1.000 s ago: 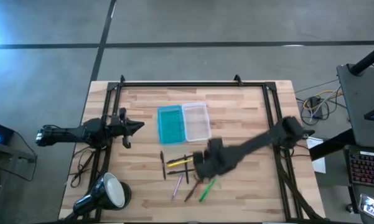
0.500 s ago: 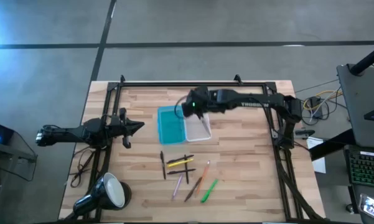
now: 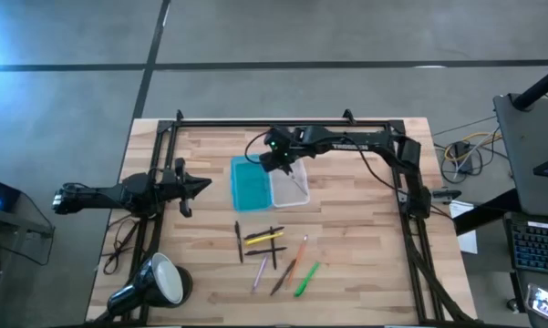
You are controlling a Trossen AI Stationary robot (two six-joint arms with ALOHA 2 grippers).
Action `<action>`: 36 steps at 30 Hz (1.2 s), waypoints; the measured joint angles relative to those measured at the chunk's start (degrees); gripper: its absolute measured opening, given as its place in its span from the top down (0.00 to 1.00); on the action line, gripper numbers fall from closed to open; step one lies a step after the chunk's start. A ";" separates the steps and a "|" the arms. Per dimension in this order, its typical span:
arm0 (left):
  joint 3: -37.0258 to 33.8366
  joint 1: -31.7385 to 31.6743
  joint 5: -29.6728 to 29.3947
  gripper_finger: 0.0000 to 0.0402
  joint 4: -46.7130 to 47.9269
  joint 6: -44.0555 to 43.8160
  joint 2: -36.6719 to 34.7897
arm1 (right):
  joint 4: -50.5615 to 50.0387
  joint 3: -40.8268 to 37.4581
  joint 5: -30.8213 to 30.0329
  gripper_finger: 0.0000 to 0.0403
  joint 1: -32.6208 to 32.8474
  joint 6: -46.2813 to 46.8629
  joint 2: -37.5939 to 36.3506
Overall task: Pick & place school supplies into a supply box
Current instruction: Put the black scissors into the blue supply box
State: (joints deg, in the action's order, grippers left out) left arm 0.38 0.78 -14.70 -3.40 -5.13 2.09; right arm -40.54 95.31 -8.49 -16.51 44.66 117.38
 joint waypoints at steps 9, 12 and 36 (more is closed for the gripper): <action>0.00 0.00 0.02 1.00 0.02 -0.02 0.00 | 0.36 -0.08 3.98 0.82 -0.07 -4.20 0.55; -0.02 0.00 0.02 1.00 0.00 -0.02 0.00 | 0.83 -0.50 4.11 0.82 -0.07 -4.39 1.40; -0.01 0.00 0.00 1.00 0.00 -0.01 0.00 | 5.19 -0.24 7.18 0.77 -2.34 10.38 2.78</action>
State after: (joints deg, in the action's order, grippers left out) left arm 0.37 0.78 -14.70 -3.40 -5.13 2.09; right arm -35.35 95.07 -1.31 -18.85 55.04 120.16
